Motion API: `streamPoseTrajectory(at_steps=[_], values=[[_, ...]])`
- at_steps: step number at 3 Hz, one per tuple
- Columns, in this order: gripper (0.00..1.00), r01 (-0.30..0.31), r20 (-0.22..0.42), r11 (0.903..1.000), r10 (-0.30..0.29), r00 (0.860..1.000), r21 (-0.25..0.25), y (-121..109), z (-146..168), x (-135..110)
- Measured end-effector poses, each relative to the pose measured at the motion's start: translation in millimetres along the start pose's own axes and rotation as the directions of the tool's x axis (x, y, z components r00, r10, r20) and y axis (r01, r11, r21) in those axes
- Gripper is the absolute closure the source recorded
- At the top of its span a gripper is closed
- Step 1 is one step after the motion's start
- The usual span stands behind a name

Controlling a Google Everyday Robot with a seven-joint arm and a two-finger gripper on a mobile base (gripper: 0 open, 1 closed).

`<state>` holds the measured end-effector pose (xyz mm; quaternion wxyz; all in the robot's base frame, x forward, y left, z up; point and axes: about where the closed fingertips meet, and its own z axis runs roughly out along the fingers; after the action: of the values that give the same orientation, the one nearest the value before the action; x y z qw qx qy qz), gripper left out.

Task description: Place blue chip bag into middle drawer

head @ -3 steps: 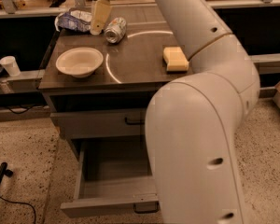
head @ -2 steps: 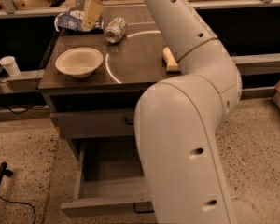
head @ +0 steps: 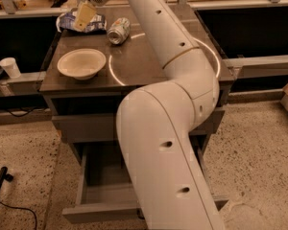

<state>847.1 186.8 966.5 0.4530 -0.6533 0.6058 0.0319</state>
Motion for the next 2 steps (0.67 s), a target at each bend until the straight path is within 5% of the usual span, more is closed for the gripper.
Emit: streamPoseTrajectory(at_steps=[2], values=[[0.3,0.032,0.002,0.999,-0.032,0.999,0.031,-1,59,0]])
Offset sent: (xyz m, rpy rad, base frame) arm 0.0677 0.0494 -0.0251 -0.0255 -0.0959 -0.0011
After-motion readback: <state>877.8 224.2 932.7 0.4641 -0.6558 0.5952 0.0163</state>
